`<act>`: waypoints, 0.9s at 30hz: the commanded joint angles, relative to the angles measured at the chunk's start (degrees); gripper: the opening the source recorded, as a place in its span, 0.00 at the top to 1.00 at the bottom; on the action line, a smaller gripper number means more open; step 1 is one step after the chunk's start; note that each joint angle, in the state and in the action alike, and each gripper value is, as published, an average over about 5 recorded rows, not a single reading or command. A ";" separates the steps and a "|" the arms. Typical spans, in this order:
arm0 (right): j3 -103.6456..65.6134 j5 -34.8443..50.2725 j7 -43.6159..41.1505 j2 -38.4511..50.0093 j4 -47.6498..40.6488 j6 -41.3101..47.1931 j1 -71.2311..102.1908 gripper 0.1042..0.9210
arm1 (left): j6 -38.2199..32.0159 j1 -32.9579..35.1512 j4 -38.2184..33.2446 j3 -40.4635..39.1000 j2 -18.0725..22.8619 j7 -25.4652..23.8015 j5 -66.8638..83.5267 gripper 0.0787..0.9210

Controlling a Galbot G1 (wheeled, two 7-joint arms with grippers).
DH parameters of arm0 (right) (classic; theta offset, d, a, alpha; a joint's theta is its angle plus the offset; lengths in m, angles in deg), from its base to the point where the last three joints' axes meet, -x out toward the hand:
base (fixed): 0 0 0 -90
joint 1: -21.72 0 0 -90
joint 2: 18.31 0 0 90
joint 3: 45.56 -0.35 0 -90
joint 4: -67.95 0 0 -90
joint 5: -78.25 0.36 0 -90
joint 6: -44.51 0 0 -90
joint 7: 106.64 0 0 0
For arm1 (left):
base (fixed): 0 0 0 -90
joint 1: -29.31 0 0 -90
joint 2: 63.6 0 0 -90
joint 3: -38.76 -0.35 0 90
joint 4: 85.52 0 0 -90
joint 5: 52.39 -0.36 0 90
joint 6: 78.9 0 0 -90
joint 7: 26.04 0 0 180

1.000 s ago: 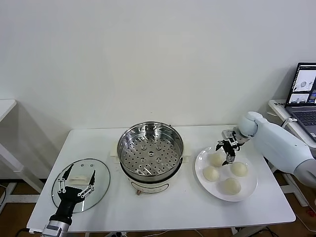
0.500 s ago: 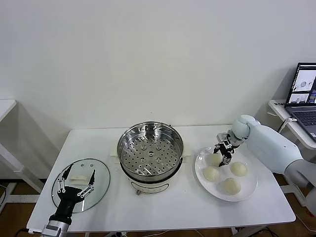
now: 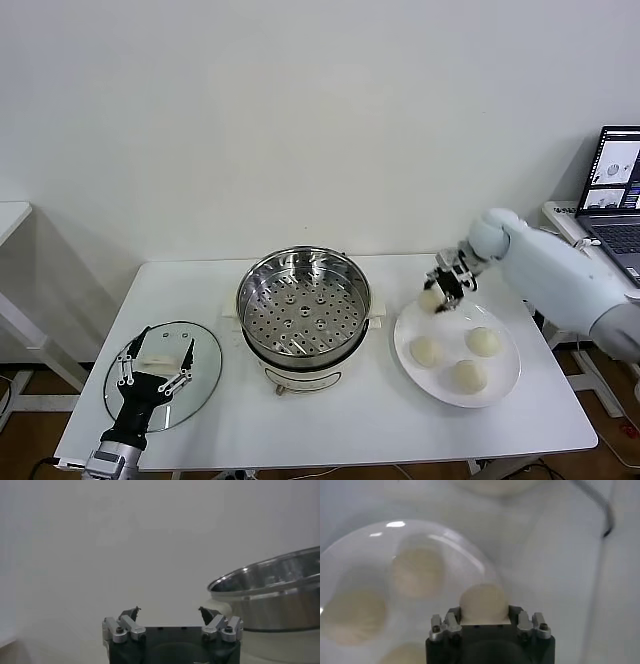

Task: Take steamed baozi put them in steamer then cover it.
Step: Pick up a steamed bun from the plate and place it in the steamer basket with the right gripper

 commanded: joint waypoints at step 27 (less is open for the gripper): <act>4.12 -24.03 3.08 -28.19 -3.94 -35.65 -3.41 0.29 | -0.93 0.56 -2.05 0.29 -0.37 0.35 2.83 0.12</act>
